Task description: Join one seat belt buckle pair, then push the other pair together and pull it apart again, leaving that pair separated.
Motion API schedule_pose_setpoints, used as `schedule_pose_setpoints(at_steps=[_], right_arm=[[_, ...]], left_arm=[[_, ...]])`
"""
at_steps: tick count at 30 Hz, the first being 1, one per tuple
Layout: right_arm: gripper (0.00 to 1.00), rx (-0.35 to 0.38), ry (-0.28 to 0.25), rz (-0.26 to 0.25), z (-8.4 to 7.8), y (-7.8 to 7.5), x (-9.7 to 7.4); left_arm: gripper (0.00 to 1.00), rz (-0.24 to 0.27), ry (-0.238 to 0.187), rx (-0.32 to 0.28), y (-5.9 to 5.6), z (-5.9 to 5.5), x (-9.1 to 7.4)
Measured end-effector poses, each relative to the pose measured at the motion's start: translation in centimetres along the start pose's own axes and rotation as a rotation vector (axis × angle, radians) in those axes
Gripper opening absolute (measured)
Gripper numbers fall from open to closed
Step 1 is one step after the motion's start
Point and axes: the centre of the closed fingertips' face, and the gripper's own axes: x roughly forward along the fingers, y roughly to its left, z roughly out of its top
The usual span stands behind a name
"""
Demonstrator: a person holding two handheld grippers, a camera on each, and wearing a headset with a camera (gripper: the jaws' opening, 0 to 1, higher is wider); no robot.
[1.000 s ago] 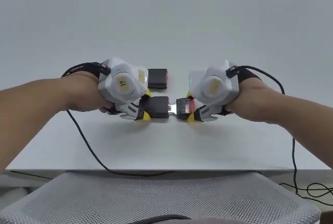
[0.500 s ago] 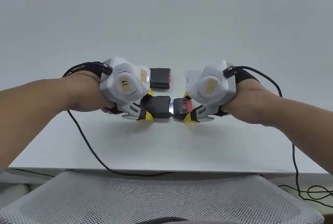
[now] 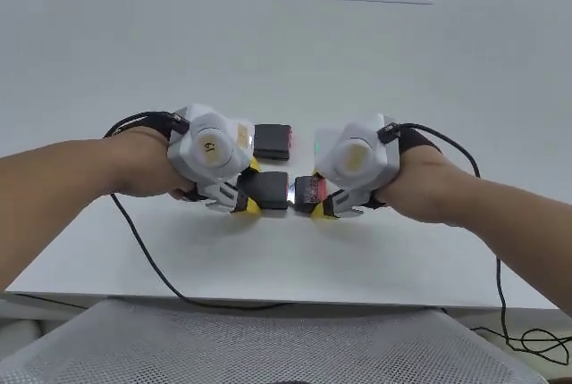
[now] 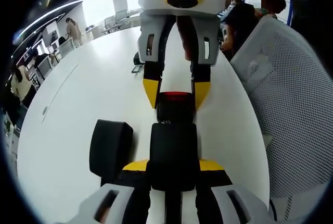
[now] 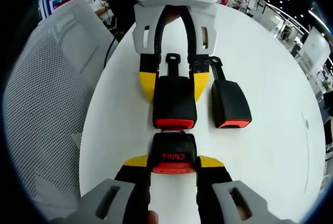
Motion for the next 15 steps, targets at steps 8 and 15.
schedule_pose_setpoints(at_steps=[8,15], right_arm=[[0.29,0.018,-0.004,0.000,-0.10,-0.17,0.12],[0.29,0.023,0.001,0.000,-0.20,-0.19,0.00]], left_arm=[[0.33,-0.008,0.012,0.003,0.00,-0.05,0.05],[0.33,-0.010,0.007,-0.003,-0.19,0.21,-0.12]])
